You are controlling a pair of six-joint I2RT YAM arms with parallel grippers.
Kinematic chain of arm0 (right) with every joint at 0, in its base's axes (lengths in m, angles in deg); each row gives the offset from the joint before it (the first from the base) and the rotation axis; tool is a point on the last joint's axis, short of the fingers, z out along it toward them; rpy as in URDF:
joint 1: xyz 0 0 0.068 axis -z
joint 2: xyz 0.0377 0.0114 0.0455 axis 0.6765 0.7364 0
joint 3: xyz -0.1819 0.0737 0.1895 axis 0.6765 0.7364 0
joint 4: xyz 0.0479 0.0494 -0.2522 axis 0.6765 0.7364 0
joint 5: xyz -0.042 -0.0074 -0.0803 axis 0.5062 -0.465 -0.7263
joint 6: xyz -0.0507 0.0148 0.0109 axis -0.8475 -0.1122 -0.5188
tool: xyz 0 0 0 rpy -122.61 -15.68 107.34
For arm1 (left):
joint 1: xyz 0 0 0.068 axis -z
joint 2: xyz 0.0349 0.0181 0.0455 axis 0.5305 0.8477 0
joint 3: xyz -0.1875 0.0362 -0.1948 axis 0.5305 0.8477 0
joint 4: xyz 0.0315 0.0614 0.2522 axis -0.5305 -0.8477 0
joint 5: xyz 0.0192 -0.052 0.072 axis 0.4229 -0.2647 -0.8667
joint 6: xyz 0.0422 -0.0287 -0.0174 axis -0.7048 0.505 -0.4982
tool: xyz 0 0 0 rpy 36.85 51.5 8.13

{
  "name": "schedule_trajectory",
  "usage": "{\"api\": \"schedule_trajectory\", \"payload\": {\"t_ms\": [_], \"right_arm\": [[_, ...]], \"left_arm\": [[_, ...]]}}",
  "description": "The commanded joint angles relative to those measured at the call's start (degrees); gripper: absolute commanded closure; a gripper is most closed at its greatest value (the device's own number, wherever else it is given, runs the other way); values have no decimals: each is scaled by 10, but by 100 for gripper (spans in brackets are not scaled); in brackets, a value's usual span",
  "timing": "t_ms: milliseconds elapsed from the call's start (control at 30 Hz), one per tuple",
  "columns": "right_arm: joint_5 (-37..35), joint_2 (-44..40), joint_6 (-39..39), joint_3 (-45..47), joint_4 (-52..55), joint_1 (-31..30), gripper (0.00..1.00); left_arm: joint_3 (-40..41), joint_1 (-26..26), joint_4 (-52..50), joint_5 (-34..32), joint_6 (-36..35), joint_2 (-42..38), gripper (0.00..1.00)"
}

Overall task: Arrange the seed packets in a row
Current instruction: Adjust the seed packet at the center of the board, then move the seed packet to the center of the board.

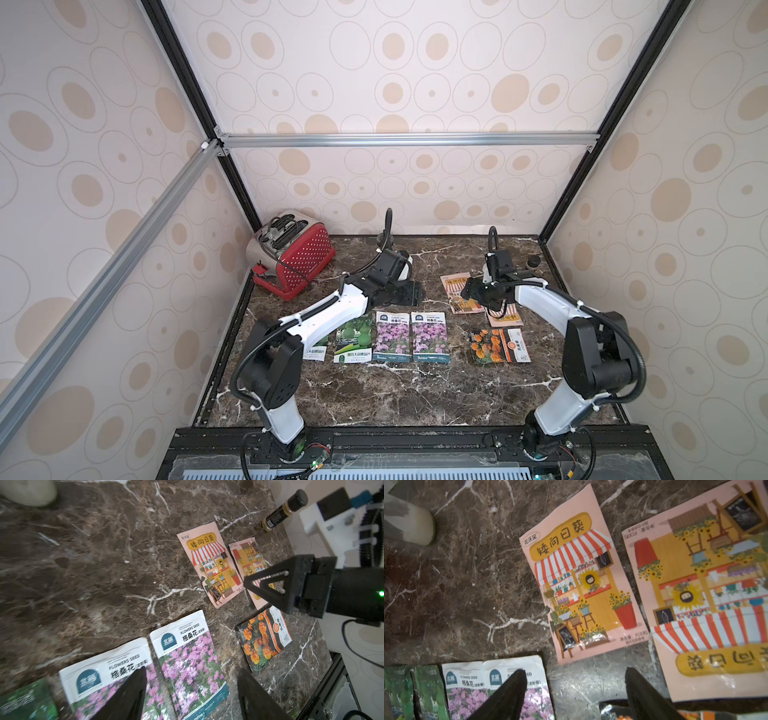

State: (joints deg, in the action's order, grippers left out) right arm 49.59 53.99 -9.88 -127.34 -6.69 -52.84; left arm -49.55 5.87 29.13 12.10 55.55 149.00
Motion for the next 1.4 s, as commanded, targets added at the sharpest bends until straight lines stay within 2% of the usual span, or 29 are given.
{"api": "schedule_trajectory", "payload": {"t_ms": [0,133,267,467,600,767,1033,1167,1367], "right_arm": [[45,63,-18,-57,3,8,22],[43,121,-27,-113,24,9,22],[40,123,-25,-105,19,12,22],[25,5,-12,4,6,22,22],[64,-77,16,97,3,22,22],[79,-193,66,228,-25,21,22],[88,-172,106,298,-49,21,20],[68,-163,113,301,-18,31,18],[49,-231,124,334,21,109,16]], "left_arm": [[-51,2,39,18,19,45,30],[-101,2,37,23,18,105,30],[-135,2,32,32,20,150,30],[-147,2,30,46,18,173,30],[-149,2,34,59,19,178,30],[-146,3,31,61,10,172,30],[-149,3,41,70,12,175,30],[-136,3,43,63,5,162,30],[-136,3,45,69,6,169,30]]}}
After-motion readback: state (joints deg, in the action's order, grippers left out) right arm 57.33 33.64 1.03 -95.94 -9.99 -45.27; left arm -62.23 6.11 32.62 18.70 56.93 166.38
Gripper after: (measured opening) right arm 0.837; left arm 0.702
